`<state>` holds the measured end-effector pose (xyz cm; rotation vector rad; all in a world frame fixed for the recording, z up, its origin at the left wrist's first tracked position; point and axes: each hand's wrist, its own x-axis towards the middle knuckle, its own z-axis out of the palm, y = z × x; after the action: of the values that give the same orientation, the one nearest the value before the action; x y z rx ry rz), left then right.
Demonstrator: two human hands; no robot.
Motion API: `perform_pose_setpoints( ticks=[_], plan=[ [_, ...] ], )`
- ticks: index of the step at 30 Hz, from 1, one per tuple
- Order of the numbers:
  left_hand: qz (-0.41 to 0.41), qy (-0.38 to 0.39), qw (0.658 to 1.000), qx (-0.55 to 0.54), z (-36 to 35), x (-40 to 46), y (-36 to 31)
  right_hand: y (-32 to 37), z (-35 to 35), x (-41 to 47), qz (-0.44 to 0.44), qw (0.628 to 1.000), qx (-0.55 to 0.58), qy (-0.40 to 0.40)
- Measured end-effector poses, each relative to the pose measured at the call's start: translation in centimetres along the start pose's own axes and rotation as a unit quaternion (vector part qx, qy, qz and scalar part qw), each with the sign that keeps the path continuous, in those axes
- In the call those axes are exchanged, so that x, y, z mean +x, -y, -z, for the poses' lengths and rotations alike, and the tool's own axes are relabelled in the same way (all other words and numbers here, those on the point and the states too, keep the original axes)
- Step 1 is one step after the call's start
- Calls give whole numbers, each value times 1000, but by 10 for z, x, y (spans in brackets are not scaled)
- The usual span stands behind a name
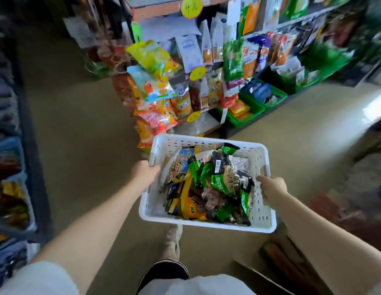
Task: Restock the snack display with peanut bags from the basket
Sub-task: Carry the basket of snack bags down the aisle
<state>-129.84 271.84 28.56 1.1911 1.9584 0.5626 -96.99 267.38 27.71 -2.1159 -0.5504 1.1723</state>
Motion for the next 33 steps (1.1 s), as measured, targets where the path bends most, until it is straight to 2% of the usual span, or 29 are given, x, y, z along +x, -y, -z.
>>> perform_pose_setpoints(
  ticks=[7, 10, 13, 18, 21, 24, 27, 33],
  plan=[
    [-66, 136, 986, 74, -56, 178, -125, 68, -8, 107, -89, 990, 80, -74],
    [-86, 177, 975, 105, -95, 230, -183, 92, 5, 137, -118, 981, 126, -92],
    [-112, 218, 955, 165, -147, 262, -239, 102, 27, 180, -126, 974, 105, -159],
    [-141, 237, 933, 230, -261, 303, -313, 108, 73, 287, -184, 960, 113, -179],
    [-92, 226, 945, 218, -333, 334, -351, 118, 108, 365, -212, 955, 119, -168],
    [-48, 254, 942, 215, -396, 367, -384, 131, 139, 431, -245, 951, 106, -155],
    [-46, 276, 928, 247, -457, 400, -408, 136, 156, 496, -262, 950, 77, -150],
    [-45, 302, 907, 291, -617, 503, -372, 59, 131, 675, -291, 946, 30, -143]
  ],
)
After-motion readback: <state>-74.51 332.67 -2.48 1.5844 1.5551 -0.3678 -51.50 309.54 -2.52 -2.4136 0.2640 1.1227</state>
